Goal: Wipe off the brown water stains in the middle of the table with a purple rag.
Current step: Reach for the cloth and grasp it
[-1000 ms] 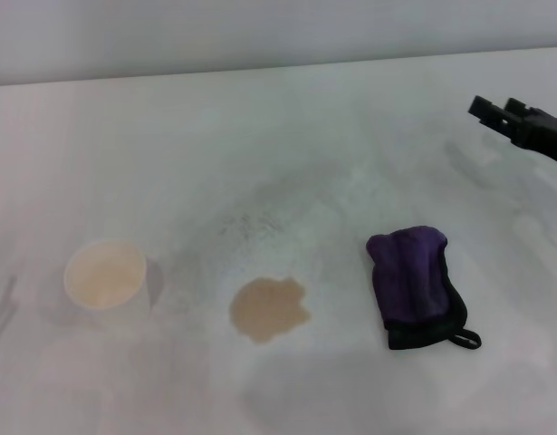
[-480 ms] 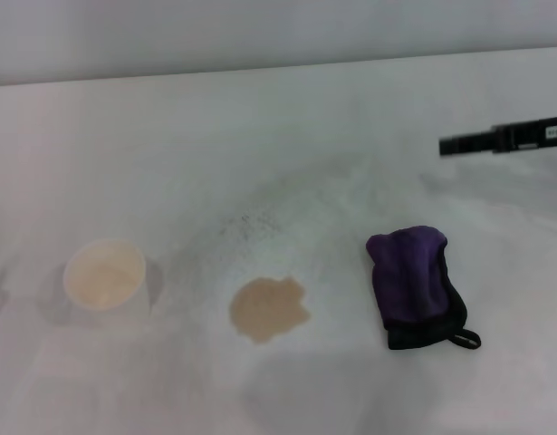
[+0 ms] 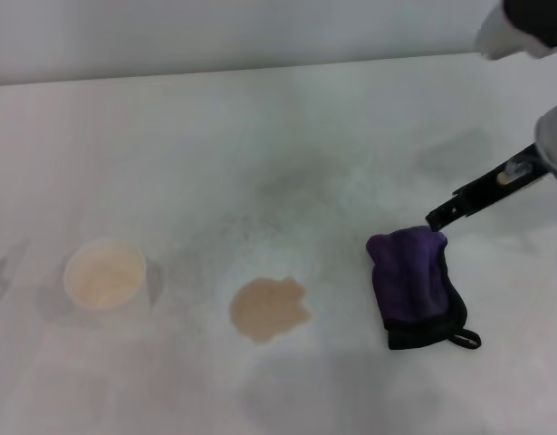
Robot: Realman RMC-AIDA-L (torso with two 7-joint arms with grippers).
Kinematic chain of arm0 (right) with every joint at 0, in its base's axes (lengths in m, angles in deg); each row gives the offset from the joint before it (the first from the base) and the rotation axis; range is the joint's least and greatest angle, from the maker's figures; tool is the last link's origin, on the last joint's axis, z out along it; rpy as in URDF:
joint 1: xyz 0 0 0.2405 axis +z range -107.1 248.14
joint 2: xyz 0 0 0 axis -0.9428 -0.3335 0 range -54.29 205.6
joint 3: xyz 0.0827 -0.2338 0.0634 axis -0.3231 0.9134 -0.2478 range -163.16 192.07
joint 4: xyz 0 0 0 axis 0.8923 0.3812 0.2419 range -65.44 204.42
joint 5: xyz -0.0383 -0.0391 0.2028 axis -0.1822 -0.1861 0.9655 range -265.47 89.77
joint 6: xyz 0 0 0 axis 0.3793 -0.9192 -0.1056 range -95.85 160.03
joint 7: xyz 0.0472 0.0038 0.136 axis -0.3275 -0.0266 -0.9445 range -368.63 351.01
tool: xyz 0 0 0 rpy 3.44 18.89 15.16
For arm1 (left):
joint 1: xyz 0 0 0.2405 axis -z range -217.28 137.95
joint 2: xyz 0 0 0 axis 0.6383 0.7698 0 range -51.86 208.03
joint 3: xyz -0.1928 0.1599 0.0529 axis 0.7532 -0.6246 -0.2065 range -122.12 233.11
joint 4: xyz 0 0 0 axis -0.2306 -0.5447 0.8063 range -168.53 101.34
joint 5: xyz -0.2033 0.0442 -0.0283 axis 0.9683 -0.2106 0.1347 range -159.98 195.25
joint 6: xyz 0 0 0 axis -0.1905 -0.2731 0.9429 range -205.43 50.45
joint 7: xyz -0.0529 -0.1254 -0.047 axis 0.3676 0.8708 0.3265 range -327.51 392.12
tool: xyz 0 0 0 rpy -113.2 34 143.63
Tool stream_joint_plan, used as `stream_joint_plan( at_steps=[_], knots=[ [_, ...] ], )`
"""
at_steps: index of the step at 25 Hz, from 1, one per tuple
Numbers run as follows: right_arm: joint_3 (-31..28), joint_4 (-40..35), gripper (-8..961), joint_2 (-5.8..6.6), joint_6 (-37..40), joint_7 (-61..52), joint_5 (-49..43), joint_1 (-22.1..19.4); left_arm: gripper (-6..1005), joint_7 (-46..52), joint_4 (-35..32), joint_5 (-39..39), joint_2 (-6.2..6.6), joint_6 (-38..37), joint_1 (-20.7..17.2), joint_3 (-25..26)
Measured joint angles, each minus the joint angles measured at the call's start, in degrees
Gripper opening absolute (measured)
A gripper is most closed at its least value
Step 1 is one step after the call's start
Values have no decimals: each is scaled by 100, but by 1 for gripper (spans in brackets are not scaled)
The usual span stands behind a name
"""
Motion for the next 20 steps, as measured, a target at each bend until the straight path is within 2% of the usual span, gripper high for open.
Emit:
stream_joint_plan(
  at_steps=[9, 16, 20],
  knots=[
    [1224, -431, 805, -7, -559, -1315, -125, 203, 834, -278, 6, 0, 1, 11, 119, 80],
    [1628, -344, 800, -42, -374, -1614, -64, 272, 834, -520, 38, -3, -1, 20, 190, 82],
    [1814, -25, 797, -46, -111, -1632, 88, 288, 834, -550, 41, -3, -6, 14, 199, 87]
  ],
)
